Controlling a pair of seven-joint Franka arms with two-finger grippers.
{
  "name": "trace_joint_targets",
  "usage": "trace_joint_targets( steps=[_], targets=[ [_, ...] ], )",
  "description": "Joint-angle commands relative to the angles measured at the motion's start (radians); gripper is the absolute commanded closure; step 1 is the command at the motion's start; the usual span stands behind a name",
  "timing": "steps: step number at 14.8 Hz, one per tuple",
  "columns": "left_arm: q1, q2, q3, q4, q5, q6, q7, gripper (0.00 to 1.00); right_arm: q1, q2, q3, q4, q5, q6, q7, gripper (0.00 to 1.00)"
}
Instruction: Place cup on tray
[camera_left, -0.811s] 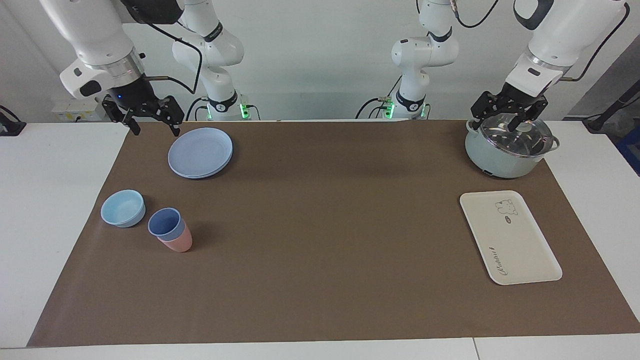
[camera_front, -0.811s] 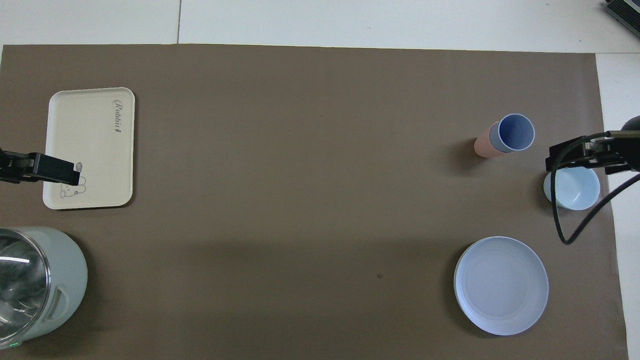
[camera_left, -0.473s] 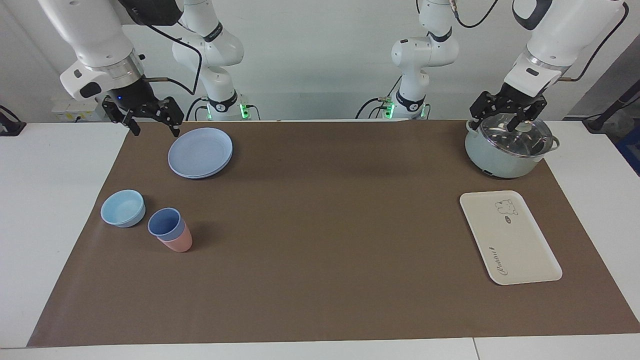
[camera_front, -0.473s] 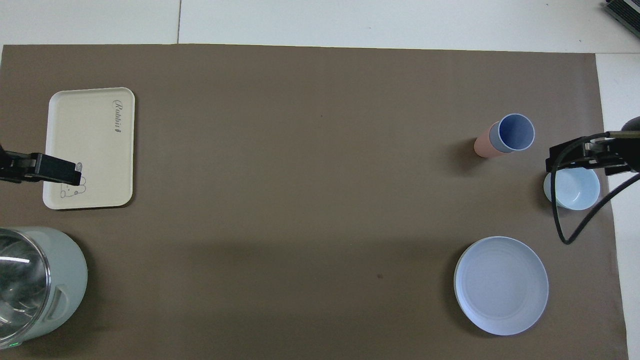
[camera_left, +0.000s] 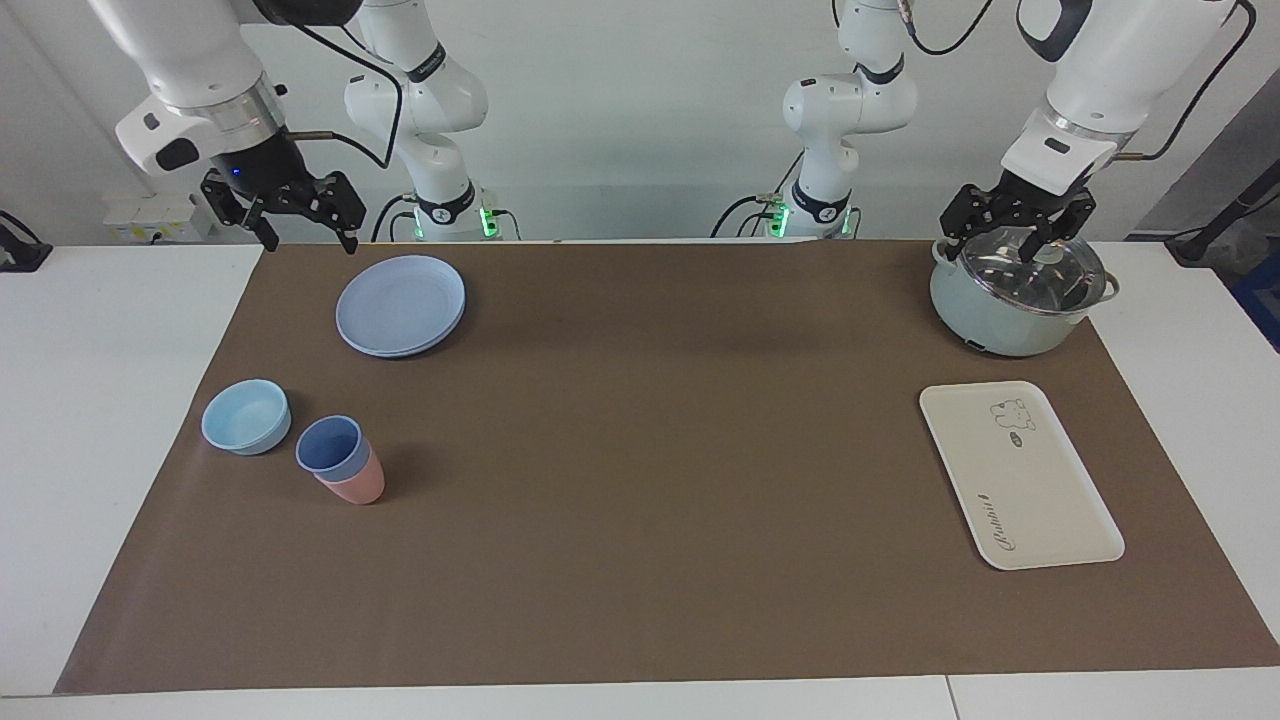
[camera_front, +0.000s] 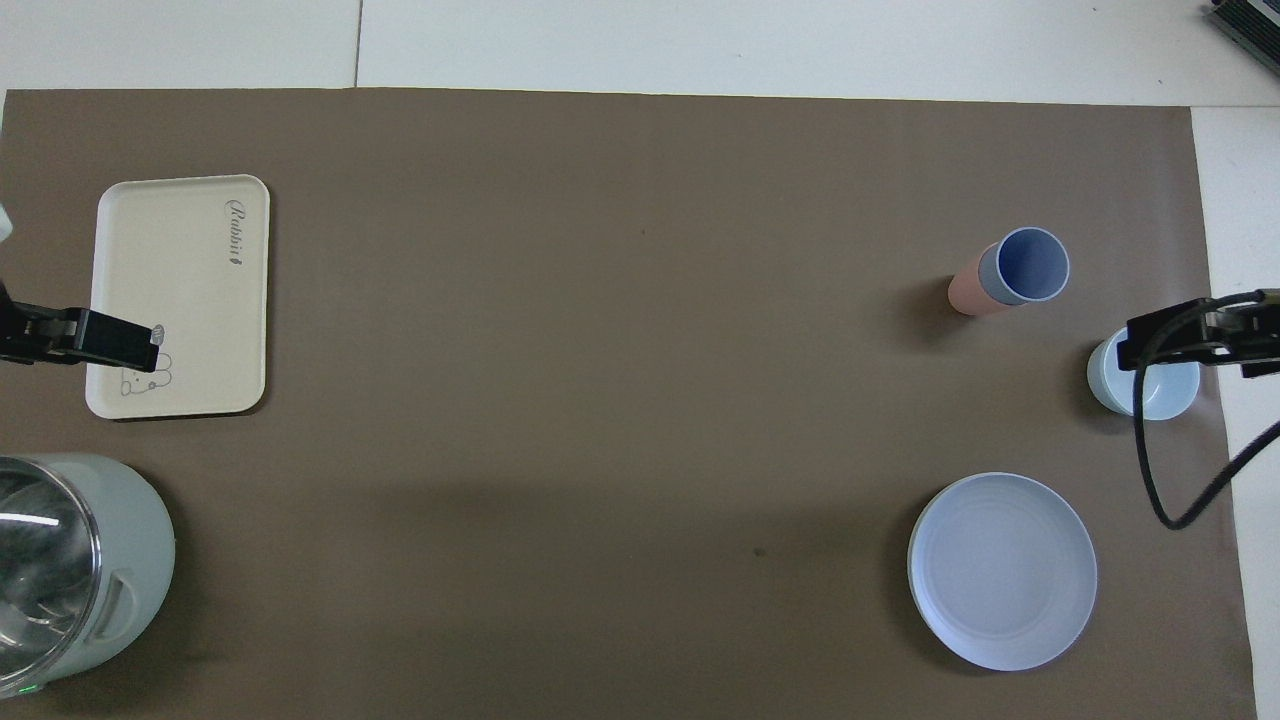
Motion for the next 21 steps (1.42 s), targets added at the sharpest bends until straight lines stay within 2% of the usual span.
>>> trace_joint_targets(
  steps=[1, 4, 7, 9, 12, 15, 19, 21],
  targets=[
    [-0.009, -0.007, 0.001, -0.015, 0.022, 0.038, -0.010, 0.00, -0.025, -0.014, -0.003, -0.014, 0.021, 0.055, 0.022, 0.01],
    [-0.011, -0.011, 0.000, -0.024, 0.019, 0.038, -0.008, 0.00, -0.036, 0.054, -0.003, 0.029, 0.015, 0.075, 0.260, 0.01],
    [-0.009, -0.013, 0.000, -0.027, 0.014, 0.038, -0.005, 0.00, -0.063, 0.124, -0.002, 0.082, 0.019, 0.165, 0.543, 0.01],
    [0.001, -0.013, 0.003, -0.027, -0.032, 0.041, -0.007, 0.00, -0.108, 0.154, -0.002, 0.082, 0.073, 0.236, 0.699, 0.01],
    [-0.002, -0.013, 0.003, -0.027, -0.032, 0.038, -0.010, 0.00, -0.159, 0.206, -0.003, 0.082, 0.142, 0.267, 0.902, 0.01],
    [-0.011, -0.013, 0.004, -0.027, -0.027, 0.038, -0.002, 0.00, -0.226, 0.288, -0.005, 0.103, 0.235, 0.291, 0.960, 0.01],
    [-0.009, -0.013, 0.004, -0.027, -0.026, 0.038, -0.002, 0.00, -0.268, 0.469, -0.002, 0.250, 0.278, 0.271, 0.964, 0.01],
    [-0.009, -0.013, 0.003, -0.027, -0.026, 0.038, -0.002, 0.00, -0.283, 0.523, -0.003, 0.263, 0.326, 0.279, 0.964, 0.01]
  ],
)
